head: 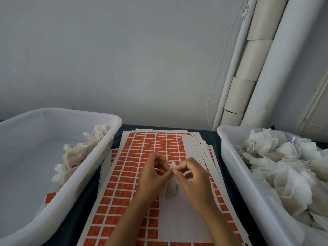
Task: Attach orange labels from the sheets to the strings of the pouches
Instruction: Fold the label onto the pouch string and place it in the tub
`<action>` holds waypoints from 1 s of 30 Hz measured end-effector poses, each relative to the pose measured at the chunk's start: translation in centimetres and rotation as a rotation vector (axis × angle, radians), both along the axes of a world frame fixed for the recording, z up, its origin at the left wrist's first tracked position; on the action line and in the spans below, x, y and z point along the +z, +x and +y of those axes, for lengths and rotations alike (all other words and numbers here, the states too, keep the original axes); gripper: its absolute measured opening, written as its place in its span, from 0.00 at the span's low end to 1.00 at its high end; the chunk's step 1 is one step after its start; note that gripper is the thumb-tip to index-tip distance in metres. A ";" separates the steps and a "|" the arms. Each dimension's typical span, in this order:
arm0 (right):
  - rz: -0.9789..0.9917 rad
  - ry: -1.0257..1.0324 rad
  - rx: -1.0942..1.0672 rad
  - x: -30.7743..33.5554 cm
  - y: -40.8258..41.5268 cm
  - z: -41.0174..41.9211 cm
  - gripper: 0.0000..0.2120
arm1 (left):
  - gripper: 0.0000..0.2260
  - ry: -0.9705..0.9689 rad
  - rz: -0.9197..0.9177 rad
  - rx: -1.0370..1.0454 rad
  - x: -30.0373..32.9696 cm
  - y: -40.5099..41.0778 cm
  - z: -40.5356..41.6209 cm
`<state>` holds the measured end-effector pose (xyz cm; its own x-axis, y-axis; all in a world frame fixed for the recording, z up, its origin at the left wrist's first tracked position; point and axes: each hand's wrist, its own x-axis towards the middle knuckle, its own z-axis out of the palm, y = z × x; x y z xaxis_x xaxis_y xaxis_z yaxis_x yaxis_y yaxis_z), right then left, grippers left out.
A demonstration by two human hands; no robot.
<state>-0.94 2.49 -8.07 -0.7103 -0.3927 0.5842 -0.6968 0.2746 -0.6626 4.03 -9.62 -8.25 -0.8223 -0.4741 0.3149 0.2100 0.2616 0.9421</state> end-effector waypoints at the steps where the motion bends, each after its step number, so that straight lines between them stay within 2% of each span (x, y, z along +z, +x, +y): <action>1: 0.000 -0.008 0.007 0.0 0.0 -0.1 0.05 | 0.12 -0.019 0.012 -0.027 0.1 0.1 0.1; 14: -0.245 -0.138 0.083 0.0 -0.4 0.0 0.05 | 0.10 -0.112 0.040 -0.182 0.6 0.7 0.1; 23: -0.465 -0.192 0.144 0.2 -0.5 0.1 0.03 | 0.13 -0.046 0.043 -0.208 0.6 0.7 0.1; 30: -0.508 -0.292 0.179 0.6 -0.3 0.2 0.05 | 0.14 -0.003 -0.015 -0.161 0.7 0.8 0.0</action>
<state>-1.28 2.64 -7.45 -0.8659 -0.4065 0.2914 -0.2924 -0.0611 -0.9543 4.79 -9.59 -7.59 -0.8923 -0.3344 0.3032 0.2353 0.2285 0.9447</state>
